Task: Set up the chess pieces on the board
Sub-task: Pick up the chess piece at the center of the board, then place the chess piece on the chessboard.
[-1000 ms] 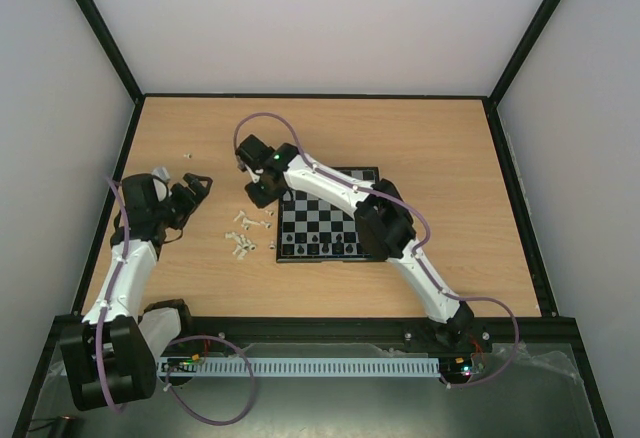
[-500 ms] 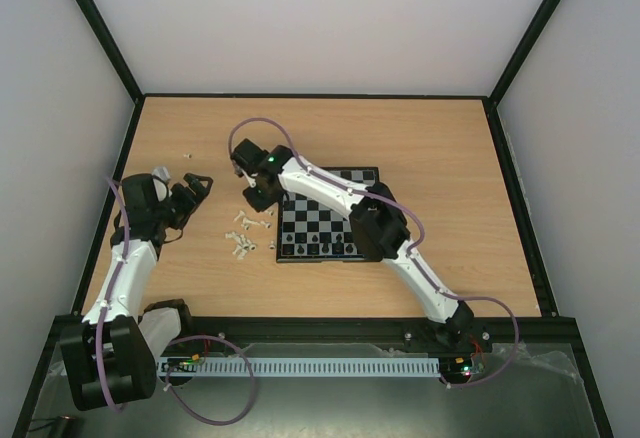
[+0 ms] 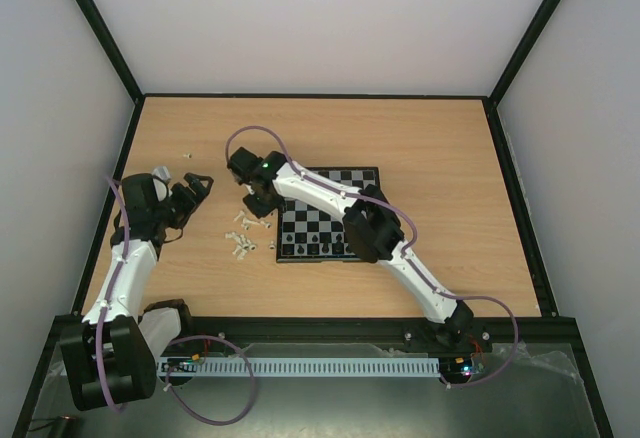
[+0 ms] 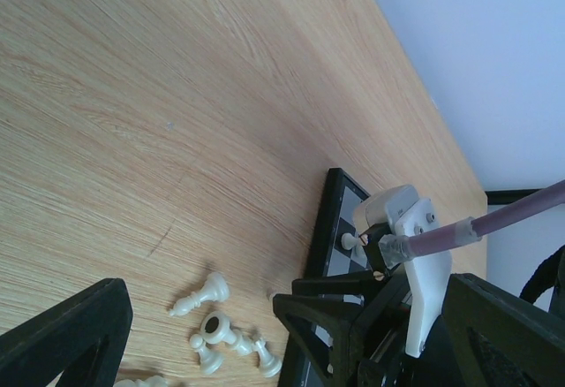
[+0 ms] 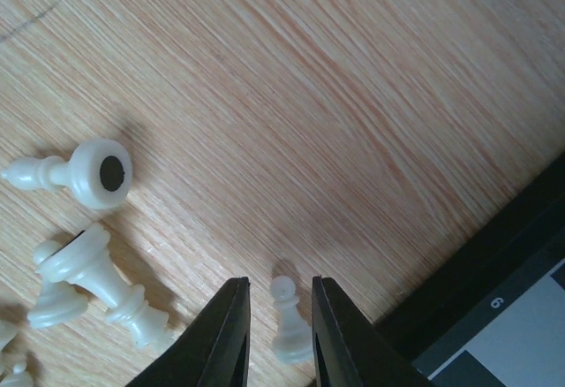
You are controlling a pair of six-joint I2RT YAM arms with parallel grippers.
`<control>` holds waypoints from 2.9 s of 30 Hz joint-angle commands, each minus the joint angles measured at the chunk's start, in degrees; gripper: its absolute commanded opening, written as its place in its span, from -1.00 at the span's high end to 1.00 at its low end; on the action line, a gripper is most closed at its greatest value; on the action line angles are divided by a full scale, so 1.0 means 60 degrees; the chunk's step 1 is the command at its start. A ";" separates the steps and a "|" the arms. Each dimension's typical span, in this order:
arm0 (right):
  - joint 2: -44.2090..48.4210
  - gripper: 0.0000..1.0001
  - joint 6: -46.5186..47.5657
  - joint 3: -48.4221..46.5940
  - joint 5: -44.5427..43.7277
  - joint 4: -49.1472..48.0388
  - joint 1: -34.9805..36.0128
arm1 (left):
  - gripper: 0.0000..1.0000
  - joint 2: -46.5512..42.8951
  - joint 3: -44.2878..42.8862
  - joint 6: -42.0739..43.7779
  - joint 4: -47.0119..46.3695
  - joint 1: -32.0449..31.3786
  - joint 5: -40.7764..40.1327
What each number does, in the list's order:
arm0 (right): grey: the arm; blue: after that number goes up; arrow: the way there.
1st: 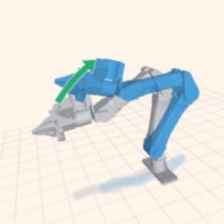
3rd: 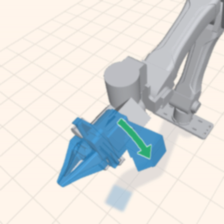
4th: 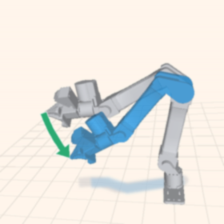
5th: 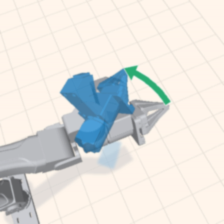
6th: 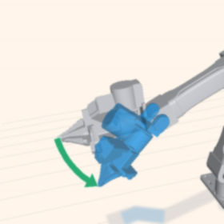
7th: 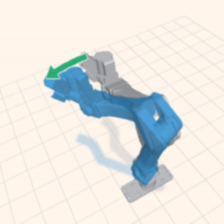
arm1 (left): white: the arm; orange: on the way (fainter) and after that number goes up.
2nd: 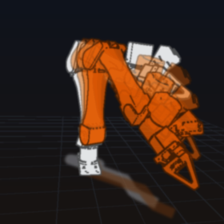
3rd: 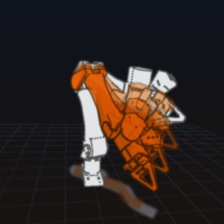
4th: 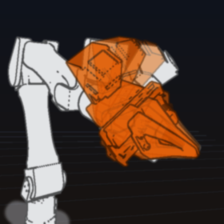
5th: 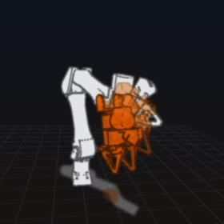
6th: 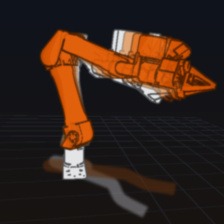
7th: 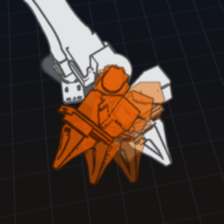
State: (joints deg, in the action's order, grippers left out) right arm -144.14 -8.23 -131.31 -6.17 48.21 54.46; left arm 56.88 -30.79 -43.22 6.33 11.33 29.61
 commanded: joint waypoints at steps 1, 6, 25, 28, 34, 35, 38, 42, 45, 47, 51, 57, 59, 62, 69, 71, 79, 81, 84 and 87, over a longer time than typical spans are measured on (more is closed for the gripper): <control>-0.0325 0.56 0.0087 -0.0279 -0.0304 0.0597 0.0050 | -0.99 -0.0035 0.0150 0.0085 -0.0101 0.0088 0.0193; -0.0452 0.56 0.0117 -0.0293 -0.0291 0.0593 0.0048 | -0.99 -0.0060 0.0151 0.0082 -0.0088 0.0089 0.0193; -0.0498 0.89 0.0122 -0.0279 -0.0156 0.0282 0.0050 | -0.99 0.0007 0.0224 0.0055 -0.0176 0.0088 0.0218; -0.0318 0.90 0.0083 -0.0279 -0.0168 -0.0035 0.0050 | -0.99 0.0000 0.0239 0.0076 -0.0161 0.0085 0.0213; 0.0534 0.93 -0.0030 0.0150 0.0271 -0.1085 0.0050 | -0.99 0.0033 0.0211 0.0114 -0.0152 0.0080 0.0236; 0.0731 0.93 -0.0054 0.0302 0.0361 -0.1321 0.0044 | -0.99 0.0033 0.0204 0.0119 -0.0160 0.0077 0.0237; 0.1350 0.95 -0.0149 0.0971 0.0401 -0.2094 0.0050 | -0.99 0.0068 0.0189 0.0140 -0.0175 0.0080 0.0253; 0.2484 0.96 -0.0272 0.2336 0.0020 -0.3494 0.0046 | -0.99 0.0134 0.0192 0.0185 -0.0215 0.0082 0.0279; 0.3438 0.96 -0.0407 0.3647 -0.0615 -0.4592 0.0021 | -0.99 0.0205 0.0198 0.0194 -0.0263 0.0088 0.0349; 0.4136 0.97 -0.0637 0.4620 -0.1078 -0.5354 -0.0086 | -0.99 0.0237 0.0194 0.0215 -0.0264 0.0096 0.0364; 0.5704 0.97 -0.1295 0.7121 -0.1962 -0.6997 -0.0487 | -0.99 0.0221 0.0238 0.0213 -0.0307 0.0102 0.0436; 0.7456 0.97 -0.2462 0.9805 -0.3036 -0.9088 -0.1170 | -0.99 0.0229 0.0299 0.0115 -0.0467 0.0101 0.0571; 0.7644 0.97 -0.2621 1.0346 -0.3549 -0.9596 -0.1209 | -0.99 0.0190 0.0297 0.0125 -0.0438 0.0093 0.0604; 0.7746 0.97 -0.2978 1.0916 -0.3634 -1.0122 -0.1408 | -0.99 0.0076 0.0282 0.0169 -0.0348 0.0103 0.0603; 0.7144 0.97 -0.3268 1.1183 -0.3368 -1.0752 -0.1660 | -0.99 -0.0044 0.0257 0.0173 -0.0264 0.0095 0.0645; 0.6933 0.97 -0.3296 1.1149 -0.3251 -1.0807 -0.1714 | -0.99 -0.0059 0.0260 0.0172 -0.0264 0.0101 0.0657; 0.8006 0.97 -0.3646 1.0745 -0.0994 -0.9970 -0.1798 | -0.99 -0.0385 0.0764 -0.0652 -0.2183 -0.0006 0.3040; 0.8389 0.97 -0.4308 1.0338 0.0171 -0.9590 -0.1944 | -0.95 -0.0574 0.0931 -0.1229 -0.3115 -0.0306 0.3509; 0.8553 0.97 -0.5241 0.9689 0.1572 -0.9391 -0.2012 | -0.79 -0.1096 0.0890 -0.2016 -0.4258 -0.1520 0.3183; 0.8572 0.97 -0.6225 0.9399 0.2610 -0.9603 -0.2071 | -0.60 -0.1425 0.0489 -0.2143 -0.4621 -0.2670 0.2335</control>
State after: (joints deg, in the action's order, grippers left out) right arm -94.96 -36.36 -71.40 -2.63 -9.80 42.68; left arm 51.40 -25.17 -51.77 -12.19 1.98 44.88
